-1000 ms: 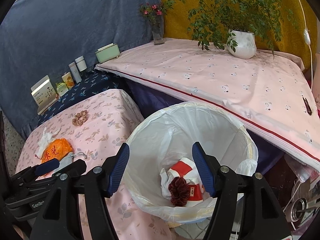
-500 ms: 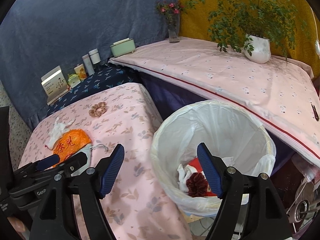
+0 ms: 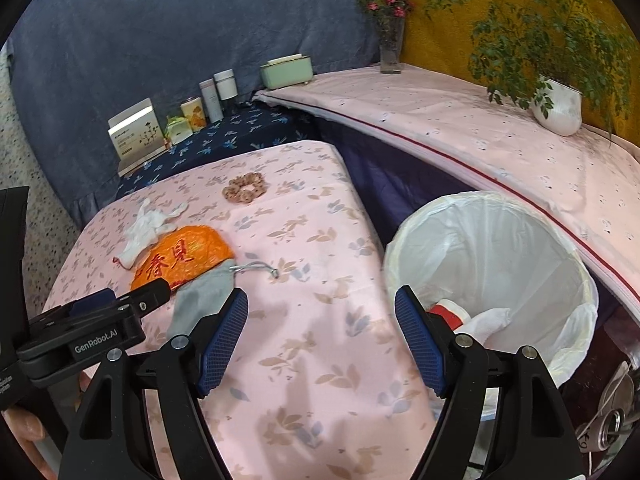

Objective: Collect trash
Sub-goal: 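Grasp the grey pouch with the right tool while the left tool grasps the orange bag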

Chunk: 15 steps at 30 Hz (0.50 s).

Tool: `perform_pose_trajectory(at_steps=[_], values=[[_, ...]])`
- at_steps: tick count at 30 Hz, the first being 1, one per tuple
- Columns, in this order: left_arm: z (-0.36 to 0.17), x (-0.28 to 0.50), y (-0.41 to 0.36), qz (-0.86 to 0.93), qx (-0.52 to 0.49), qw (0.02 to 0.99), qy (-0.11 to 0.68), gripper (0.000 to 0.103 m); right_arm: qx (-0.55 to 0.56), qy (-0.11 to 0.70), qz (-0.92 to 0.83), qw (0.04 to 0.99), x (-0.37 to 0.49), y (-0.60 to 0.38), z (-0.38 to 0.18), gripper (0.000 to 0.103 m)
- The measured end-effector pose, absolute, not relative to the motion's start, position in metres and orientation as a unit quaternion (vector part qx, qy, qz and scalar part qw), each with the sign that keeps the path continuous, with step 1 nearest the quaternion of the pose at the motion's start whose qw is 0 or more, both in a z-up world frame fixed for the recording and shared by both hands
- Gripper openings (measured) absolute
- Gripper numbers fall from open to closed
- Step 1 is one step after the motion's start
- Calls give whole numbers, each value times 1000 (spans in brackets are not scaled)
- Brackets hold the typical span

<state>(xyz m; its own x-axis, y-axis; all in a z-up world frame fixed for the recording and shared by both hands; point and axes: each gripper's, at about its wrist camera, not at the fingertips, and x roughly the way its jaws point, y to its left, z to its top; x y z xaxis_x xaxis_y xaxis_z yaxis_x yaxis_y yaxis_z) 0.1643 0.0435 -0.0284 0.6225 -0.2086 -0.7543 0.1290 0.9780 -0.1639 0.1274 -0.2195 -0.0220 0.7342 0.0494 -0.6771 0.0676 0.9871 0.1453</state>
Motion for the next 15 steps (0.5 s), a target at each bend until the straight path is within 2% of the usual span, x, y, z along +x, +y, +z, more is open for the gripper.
perform_pose_trajectory(at_steps=[8,15], values=[[-38,176,87,-59,-63,898,432,89,59,386,27,920,139,-172,-38,76],[-40,193,108,-38,-65,898,433,93,39,407,56,911,154,-128,-59,83]])
